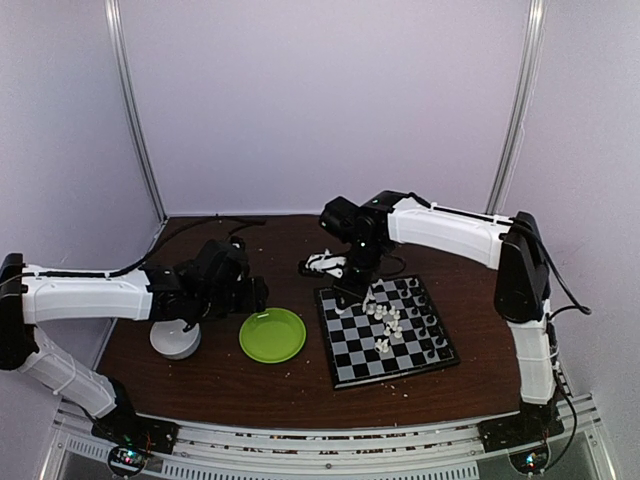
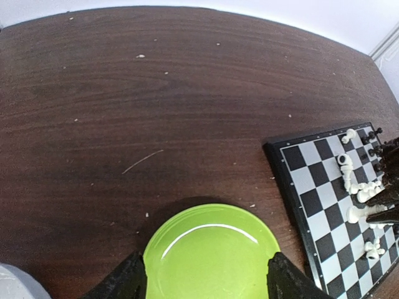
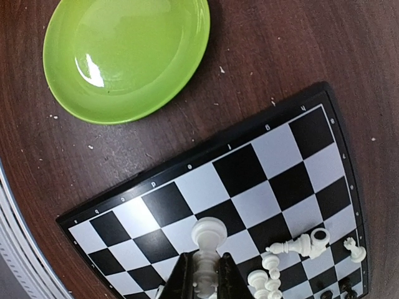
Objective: Set up the chess pieces on the board
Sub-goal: Place the queen at d1.
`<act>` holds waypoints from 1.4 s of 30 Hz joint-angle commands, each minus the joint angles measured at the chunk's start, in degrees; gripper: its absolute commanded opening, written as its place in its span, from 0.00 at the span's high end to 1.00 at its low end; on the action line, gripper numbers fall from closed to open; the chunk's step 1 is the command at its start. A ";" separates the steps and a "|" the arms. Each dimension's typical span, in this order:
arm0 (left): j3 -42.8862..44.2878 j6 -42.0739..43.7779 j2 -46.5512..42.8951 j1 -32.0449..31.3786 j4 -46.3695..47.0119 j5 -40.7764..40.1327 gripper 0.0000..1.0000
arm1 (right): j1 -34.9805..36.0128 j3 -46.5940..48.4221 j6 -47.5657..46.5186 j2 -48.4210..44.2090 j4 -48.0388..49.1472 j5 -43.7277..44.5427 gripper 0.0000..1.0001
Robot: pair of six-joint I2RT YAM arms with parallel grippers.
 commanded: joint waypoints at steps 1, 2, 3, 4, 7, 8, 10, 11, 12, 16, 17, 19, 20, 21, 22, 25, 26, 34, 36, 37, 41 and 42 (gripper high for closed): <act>-3.50 -3.88 -3.87 1.37 0.22 -2.15 0.32 | 1.71 5.08 -0.65 3.95 -3.59 0.19 0.92; -3.91 -3.97 -4.36 1.53 0.10 -2.28 0.32 | 1.98 6.16 -0.70 4.86 -4.01 0.37 0.92; -4.21 -4.01 -4.65 1.64 -0.08 -2.32 0.32 | 2.14 6.96 -0.74 5.72 -4.39 0.43 0.92; -4.40 -4.01 -4.95 1.69 -0.20 -2.45 0.32 | 2.28 7.91 -0.86 6.52 -4.92 0.37 0.92; -4.64 -3.94 -5.21 1.78 -0.50 -2.81 0.32 | 2.40 10.69 -1.03 8.72 -6.71 0.26 0.92; -4.65 -3.91 -5.27 1.78 -0.46 -2.85 0.32 | 2.39 10.91 -1.12 9.19 -7.20 0.33 0.92; -4.81 -3.77 -5.22 1.78 -0.12 -2.94 0.32 | 2.45 10.93 -1.18 9.78 -7.43 0.26 0.92; -4.90 -3.73 -5.07 1.78 -0.07 -2.87 0.32 | 2.50 10.83 -1.11 9.95 -7.53 0.22 0.92; -4.84 -3.81 -4.86 1.78 0.06 -2.80 0.32 | 2.54 10.79 -1.10 10.23 -7.64 0.38 0.92; -4.74 -3.70 -4.19 1.76 0.34 -2.44 0.32 | 2.65 10.85 -0.86 10.89 -7.46 1.94 0.91; -4.74 -3.68 -4.16 1.78 0.38 -2.42 0.32 | 2.67 10.89 -0.77 10.98 -7.30 2.22 0.91; -4.74 -3.40 -4.07 1.78 0.51 -2.33 0.32 | 2.65 10.93 -0.72 11.21 -7.07 2.43 0.90; -4.74 -3.25 -4.00 1.78 0.41 -2.31 0.32 | 2.68 10.93 -0.70 11.39 -6.98 2.46 0.90; -4.66 -3.22 -3.99 1.78 0.32 -2.39 0.32 | 2.64 10.99 -0.66 11.55 -6.96 2.53 0.90; -4.65 -3.12 -3.99 1.78 0.23 -2.42 0.32 | 2.65 11.09 -0.59 11.68 -6.79 2.59 0.90; -4.65 -2.95 -4.07 1.78 -0.01 -2.58 0.32 | 2.66 11.43 -0.45 12.13 -6.34 3.10 0.90; -4.58 -2.83 -4.07 1.78 -0.05 -2.59 0.32 | 2.67 11.57 -0.48 12.27 -6.21 3.26 0.90; -4.29 -2.41 -3.90 1.78 -0.68 -2.35 0.32 | 2.66 12.42 -0.42 13.05 -6.26 3.94 0.89; -4.30 -2.51 -3.94 1.78 -0.67 -2.34 0.32 | 2.64 12.45 -0.32 13.18 -6.30 3.87 0.87; -4.26 -2.50 -3.86 1.78 -0.67 -2.25 0.32 | 2.64 12.45 -0.23 13.18 -6.37 3.75 0.87; -4.13 -2.46 -3.73 1.78 -0.61 -2.16 0.32 | 2.64 12.33 -0.33 13.16 -7.06 3.59 0.85; -4.12 -2.43 -3.63 1.78 -0.67 -2.16 0.32 | 2.64 12.33 -0.34 13.08 -7.26 3.56 0.86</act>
